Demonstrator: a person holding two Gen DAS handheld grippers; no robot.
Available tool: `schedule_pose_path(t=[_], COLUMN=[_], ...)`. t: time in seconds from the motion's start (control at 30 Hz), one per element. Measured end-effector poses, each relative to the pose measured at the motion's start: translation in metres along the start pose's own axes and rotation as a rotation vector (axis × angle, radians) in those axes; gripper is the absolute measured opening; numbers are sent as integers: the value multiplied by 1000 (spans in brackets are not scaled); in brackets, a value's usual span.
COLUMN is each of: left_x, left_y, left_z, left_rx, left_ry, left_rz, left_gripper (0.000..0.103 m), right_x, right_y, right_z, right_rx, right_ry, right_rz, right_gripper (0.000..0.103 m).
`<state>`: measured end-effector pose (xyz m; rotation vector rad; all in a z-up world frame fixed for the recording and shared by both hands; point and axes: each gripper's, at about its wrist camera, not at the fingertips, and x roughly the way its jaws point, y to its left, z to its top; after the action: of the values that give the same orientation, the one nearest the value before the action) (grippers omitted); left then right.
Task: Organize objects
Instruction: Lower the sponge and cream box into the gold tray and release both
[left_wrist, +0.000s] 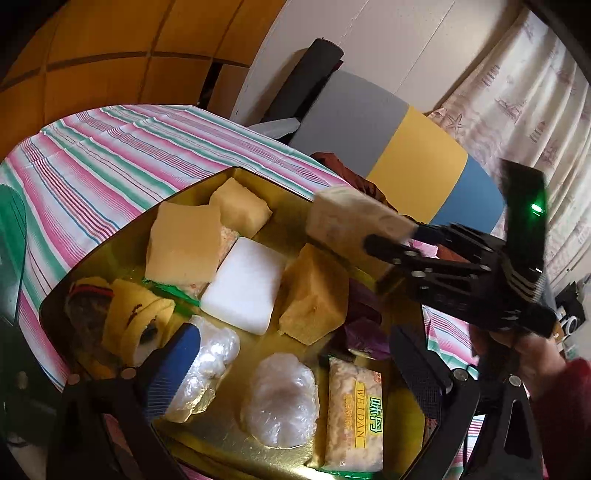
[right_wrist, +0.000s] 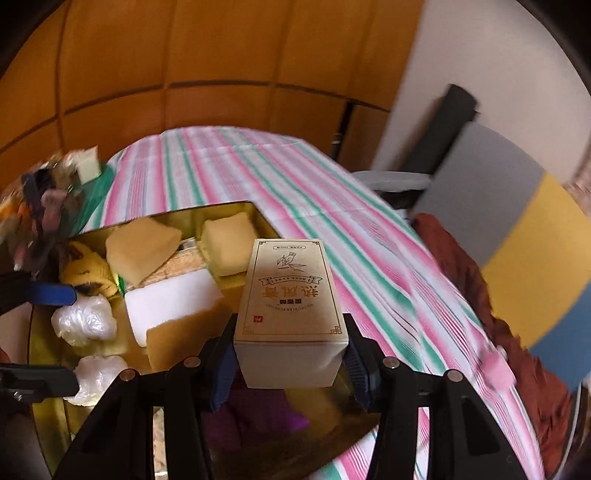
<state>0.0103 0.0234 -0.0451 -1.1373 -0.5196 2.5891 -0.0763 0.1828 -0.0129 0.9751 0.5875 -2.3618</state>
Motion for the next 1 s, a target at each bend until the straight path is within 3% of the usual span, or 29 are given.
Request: schedule_pose_path(t=[0.13,0.33,0.53,0.7,1.0], left_x=[-1,-3,0,2,3], left_y=[-3,-5,-16,-34,-77], left_z=[1,0,-7,-14,-24], left_rx=[23,29,33,79,174], left_ry=[-4,-2,29,46,66], left_rz=[23,37,31,22,-10], left_gripper=[103,103,103,103,103], right_x=[25,2,-28,-46,-64], right_y=[5,-18,-51,-77,-100], right_z=[13,4,-40,-79,-149], right_rx=[-43,103,342,571,755], right_ry=[42,-20,-47,-56,-21], right_rz=[-21,-20,-117,-121,-206], right_gripper=[54,57,57,57,57])
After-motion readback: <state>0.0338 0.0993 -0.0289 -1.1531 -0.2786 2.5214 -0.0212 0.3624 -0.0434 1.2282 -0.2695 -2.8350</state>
